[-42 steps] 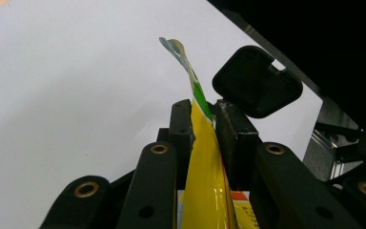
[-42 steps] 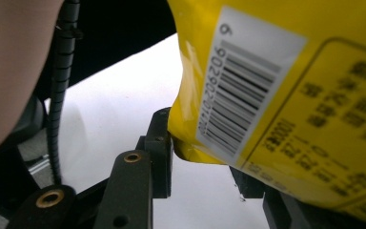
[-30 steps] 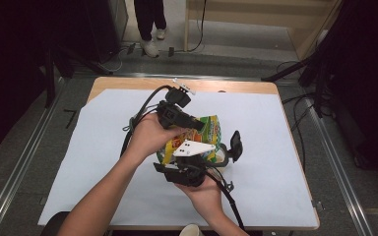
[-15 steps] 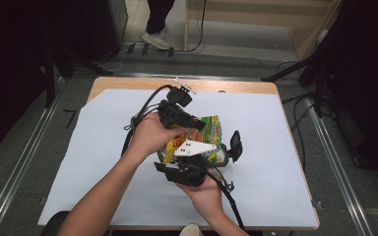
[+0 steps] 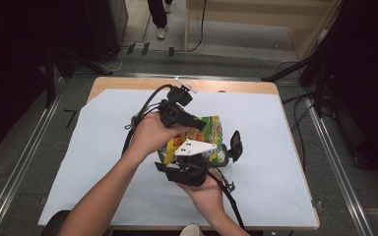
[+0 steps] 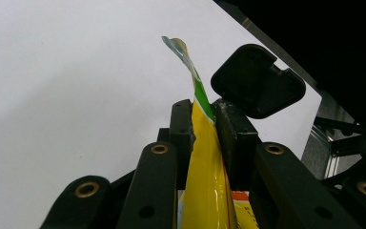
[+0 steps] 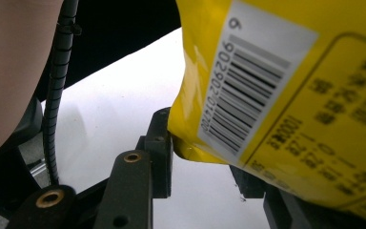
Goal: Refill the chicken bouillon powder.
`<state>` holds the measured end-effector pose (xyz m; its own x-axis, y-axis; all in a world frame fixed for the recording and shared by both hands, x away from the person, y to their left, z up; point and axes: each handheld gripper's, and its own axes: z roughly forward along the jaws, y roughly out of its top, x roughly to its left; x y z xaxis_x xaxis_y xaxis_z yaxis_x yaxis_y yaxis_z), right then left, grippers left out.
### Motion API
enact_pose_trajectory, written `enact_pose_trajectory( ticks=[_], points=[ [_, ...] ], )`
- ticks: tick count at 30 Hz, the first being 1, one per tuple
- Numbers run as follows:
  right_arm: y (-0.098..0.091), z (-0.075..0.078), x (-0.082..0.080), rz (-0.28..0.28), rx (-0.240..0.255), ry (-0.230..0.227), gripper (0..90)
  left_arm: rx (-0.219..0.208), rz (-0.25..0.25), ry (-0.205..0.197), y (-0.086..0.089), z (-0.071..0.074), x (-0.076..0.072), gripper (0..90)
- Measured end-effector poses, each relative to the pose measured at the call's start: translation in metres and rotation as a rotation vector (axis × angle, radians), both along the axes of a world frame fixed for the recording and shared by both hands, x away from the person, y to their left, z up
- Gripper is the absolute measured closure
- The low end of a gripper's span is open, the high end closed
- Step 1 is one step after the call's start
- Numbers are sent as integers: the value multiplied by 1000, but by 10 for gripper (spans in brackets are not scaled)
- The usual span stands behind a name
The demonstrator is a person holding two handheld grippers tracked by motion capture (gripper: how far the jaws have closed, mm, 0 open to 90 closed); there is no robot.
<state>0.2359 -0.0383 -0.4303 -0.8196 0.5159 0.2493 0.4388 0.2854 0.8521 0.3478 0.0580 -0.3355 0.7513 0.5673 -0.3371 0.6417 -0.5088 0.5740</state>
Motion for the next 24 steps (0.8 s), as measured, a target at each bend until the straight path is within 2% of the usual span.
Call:
enact_pose_trajectory(
  ticks=[2,3,7,20,21,24],
  points=[
    [0,1,0,0,-4,-2,654,-5,1,4,2,0,1,778],
    [0,2,-1,4,-14,-17,653,-8,4,8,3,1,1,778],
    [1,3,-1,8,-15,-18,654,-9,8,8,3,1,2,777],
    [1,2,0,5,-14,-16,654,-6,7,-1,2,1,0,778],
    [2,1,1,7,-14,-8,654,6,6,-1,2,0,1,778],
    [2,0,2,9,-13,2,654,4,7,0,2,-1,1,778]
  ],
)
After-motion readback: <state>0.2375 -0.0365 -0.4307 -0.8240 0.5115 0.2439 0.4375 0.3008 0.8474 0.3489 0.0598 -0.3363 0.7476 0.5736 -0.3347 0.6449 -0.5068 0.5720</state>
